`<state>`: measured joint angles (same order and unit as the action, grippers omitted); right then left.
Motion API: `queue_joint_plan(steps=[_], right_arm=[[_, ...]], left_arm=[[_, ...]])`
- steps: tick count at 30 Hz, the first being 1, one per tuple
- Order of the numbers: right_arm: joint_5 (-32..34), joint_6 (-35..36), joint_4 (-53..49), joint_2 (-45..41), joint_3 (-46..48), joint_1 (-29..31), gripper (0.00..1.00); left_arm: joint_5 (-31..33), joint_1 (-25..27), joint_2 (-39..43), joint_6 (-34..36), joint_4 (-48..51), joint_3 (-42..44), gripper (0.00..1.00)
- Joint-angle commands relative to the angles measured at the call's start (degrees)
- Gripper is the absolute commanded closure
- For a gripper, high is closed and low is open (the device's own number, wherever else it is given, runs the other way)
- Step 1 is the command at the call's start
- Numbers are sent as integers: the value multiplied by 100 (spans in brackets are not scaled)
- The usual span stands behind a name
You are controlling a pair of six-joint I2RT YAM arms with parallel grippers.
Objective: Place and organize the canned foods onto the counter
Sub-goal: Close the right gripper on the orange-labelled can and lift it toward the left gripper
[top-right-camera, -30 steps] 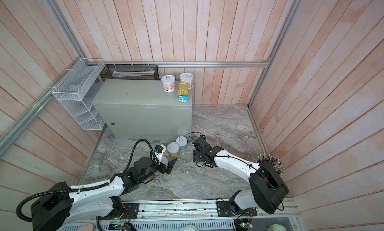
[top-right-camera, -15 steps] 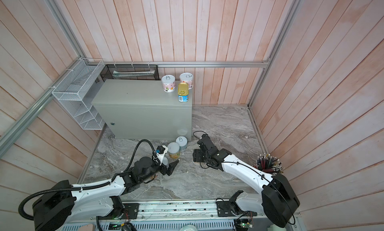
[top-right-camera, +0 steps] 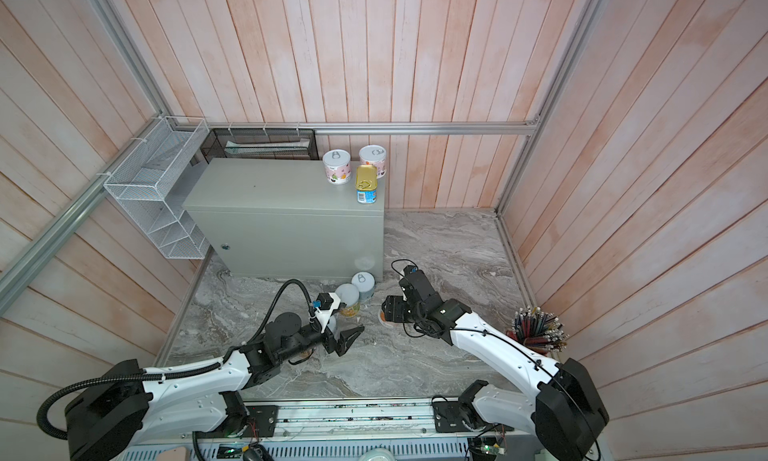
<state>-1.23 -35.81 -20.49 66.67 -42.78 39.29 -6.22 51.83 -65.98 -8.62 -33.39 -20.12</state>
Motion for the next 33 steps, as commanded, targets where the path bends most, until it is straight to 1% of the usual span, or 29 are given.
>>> queue_joint_plan(steps=[1, 5, 10, 15, 21, 26, 28, 31, 33], right_arm=[[-214, 54, 288, -167, -116, -17, 35], [-485, 149, 367, -174, -142, -18, 35], [-1119, 333, 332, -113, -243, -39, 35], [-1385, 414, 221, -54, -370, -43, 35], [-1483, 447, 222, -54, -480, -41, 36], [-1578, 492, 209, -61, -512, -36, 36], [-1602, 503, 214, -91, -503, -37, 36], [-1632, 540, 173, -132, -521, -34, 36], [-1636, 540, 150, -168, -520, -36, 36]], left_arm=[[-228, 29, 22, 102, -230, 105, 0], [-356, 30, 7, 140, -293, 122, 0], [-539, 29, -21, 190, -365, 130, 0], [-769, 29, -98, 221, -439, 123, 0], [-845, 35, -309, 276, -547, 87, 0], [-699, 38, -621, 383, -698, -67, 0], [-687, 38, -752, 526, -724, -161, 0], [-667, 39, -851, 458, -951, -169, 0], [-731, 38, -927, 237, -1112, -158, 0]])
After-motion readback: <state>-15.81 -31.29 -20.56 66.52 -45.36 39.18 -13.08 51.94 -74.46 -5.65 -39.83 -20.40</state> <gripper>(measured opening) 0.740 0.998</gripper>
